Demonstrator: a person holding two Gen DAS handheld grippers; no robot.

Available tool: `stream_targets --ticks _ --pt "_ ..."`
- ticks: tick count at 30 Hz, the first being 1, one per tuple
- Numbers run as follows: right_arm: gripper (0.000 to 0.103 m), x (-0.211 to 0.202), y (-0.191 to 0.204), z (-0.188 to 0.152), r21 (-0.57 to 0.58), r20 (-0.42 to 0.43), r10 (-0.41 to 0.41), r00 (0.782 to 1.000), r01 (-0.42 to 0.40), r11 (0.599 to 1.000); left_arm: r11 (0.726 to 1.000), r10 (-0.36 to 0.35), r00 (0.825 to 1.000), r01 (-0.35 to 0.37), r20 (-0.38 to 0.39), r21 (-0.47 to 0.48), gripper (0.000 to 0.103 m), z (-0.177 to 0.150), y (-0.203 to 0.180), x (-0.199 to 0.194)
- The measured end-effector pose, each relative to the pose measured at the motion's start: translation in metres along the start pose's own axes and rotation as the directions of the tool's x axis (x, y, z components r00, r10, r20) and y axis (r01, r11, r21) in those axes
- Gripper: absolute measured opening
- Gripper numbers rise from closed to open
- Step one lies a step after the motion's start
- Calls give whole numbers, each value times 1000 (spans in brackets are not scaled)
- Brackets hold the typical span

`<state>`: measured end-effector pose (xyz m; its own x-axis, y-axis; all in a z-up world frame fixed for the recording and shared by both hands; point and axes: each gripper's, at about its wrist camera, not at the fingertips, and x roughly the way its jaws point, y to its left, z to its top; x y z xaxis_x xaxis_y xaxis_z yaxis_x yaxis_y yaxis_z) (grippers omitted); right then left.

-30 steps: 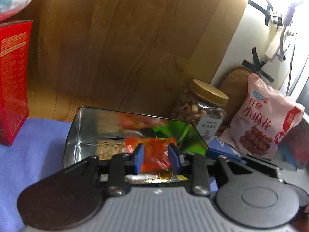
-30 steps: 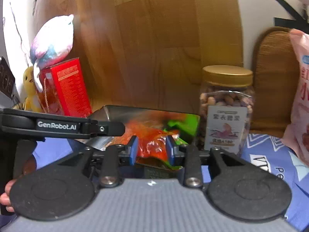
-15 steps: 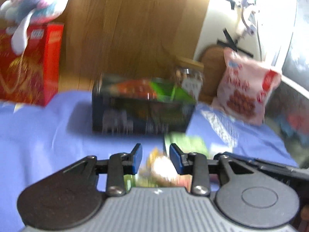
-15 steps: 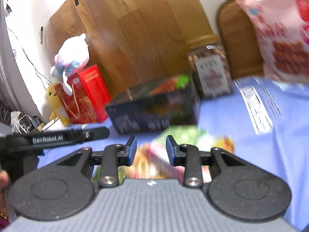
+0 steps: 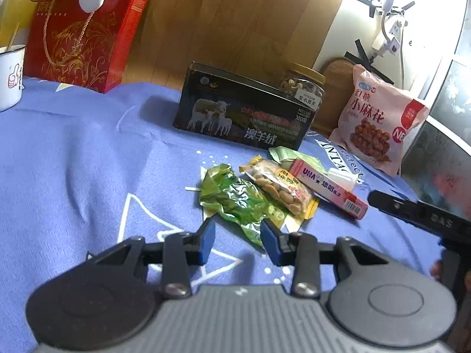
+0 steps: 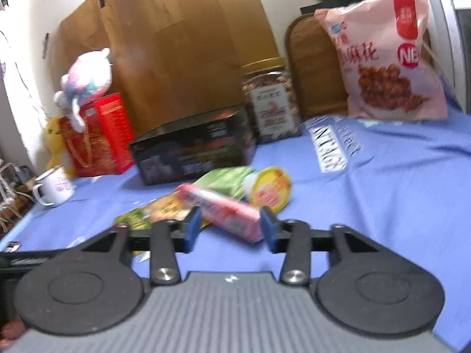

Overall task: Organize snacks
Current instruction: 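Carry the jerky packet with the right gripper and release it into the tin, then move the right gripper to the pink stick packet and grasp it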

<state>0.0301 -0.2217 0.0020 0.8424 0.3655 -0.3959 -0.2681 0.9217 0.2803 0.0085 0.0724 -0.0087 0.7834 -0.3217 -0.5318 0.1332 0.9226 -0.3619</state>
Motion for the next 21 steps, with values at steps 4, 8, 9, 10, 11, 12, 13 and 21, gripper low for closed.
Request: stream_targets --ticks 4,8,9,10,11,12,13,21 --pt "64 24 -12 3 -2 -94 44 995 -44 999 1000 2 1000 -2 3 13 36 0 -2 1" --pt "46 39 -21 4 47 -149 96 984 -90 995 1000 -9 1000 9 4 1 36 0 -1 1" --pt "32 38 -20 3 42 -158 96 983 -90 995 1000 -13 1000 13 4 -5 36 0 1 0" --pt "31 38 -20 2 41 -175 120 977 -114 993 1000 -17 1000 17 4 -11 36 0 1 0" --pt "29 34 -18 -1 32 -179 133 975 -130 991 1000 -21 1000 21 4 -15 36 0 2 0" --pt "27 28 -15 -2 15 -186 139 973 -139 990 1000 -25 1000 25 4 -19 36 0 3 0" --pt "26 21 -12 -5 -6 -194 150 969 -154 988 999 -29 1000 29 3 -23 36 0 4 0" --pt "25 -57 -18 -42 -162 -272 307 912 -358 920 991 -98 995 97 -6 -91 44 4 16 0"
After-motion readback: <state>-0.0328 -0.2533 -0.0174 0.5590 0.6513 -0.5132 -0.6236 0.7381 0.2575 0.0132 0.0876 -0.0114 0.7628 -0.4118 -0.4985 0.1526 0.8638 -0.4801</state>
